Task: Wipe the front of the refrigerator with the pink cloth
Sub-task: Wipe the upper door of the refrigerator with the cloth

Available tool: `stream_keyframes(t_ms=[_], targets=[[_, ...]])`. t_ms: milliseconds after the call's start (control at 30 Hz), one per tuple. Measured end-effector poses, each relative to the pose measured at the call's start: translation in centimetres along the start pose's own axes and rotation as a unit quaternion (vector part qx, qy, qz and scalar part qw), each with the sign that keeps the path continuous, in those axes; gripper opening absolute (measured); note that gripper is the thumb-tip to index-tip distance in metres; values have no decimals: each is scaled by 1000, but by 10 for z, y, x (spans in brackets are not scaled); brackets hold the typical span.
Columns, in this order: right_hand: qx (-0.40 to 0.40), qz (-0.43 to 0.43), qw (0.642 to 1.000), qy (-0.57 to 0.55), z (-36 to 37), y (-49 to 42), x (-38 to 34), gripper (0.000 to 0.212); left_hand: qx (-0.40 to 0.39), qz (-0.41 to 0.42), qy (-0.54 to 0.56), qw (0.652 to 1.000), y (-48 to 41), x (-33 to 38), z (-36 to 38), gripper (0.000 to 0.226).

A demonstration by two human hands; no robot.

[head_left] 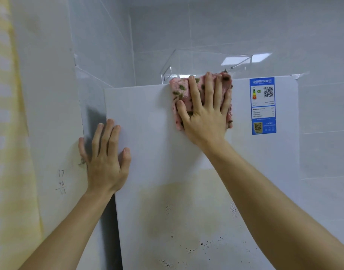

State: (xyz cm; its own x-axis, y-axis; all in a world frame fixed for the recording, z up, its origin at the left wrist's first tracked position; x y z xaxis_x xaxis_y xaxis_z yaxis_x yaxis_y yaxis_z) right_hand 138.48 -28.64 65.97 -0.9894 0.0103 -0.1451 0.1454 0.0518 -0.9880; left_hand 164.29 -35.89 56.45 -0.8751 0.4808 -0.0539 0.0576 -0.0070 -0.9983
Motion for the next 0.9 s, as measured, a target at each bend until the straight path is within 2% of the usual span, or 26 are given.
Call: stream_keyframes(t_ms=[300, 400, 533, 633, 900], targets=[[6, -21, 999, 26, -4, 110, 36, 69, -9, -34, 12, 999, 0, 14, -5, 60], [-3, -18, 1000, 24, -4, 101, 40, 70, -4, -26, 23, 999, -1, 19, -7, 57], [5, 32, 999, 11, -8, 41, 39, 71, 11, -39, 39, 998, -4, 27, -6, 58], [-3, 32, 999, 10, -12, 16, 42, 70, 15, -30, 38, 999, -6, 35, -4, 56], [0, 4, 999, 34, -18, 104, 84, 68, 15, -17, 60, 998, -3, 54, 6, 57]])
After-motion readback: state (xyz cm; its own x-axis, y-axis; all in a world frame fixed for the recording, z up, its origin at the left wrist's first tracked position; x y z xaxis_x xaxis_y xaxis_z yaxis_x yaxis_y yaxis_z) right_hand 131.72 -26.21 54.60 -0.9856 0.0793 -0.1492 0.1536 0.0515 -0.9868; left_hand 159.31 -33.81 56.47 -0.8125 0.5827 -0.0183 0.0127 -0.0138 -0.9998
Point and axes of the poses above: each hand's wrist, its own y-axis away from the middle knuckle, its own z-axis out of the palm, x = y × z, the point moved 1 cm from there along -y, towards the middle knuckle, and after that the axes turned 1 degree about x, right-handed, at the moved point
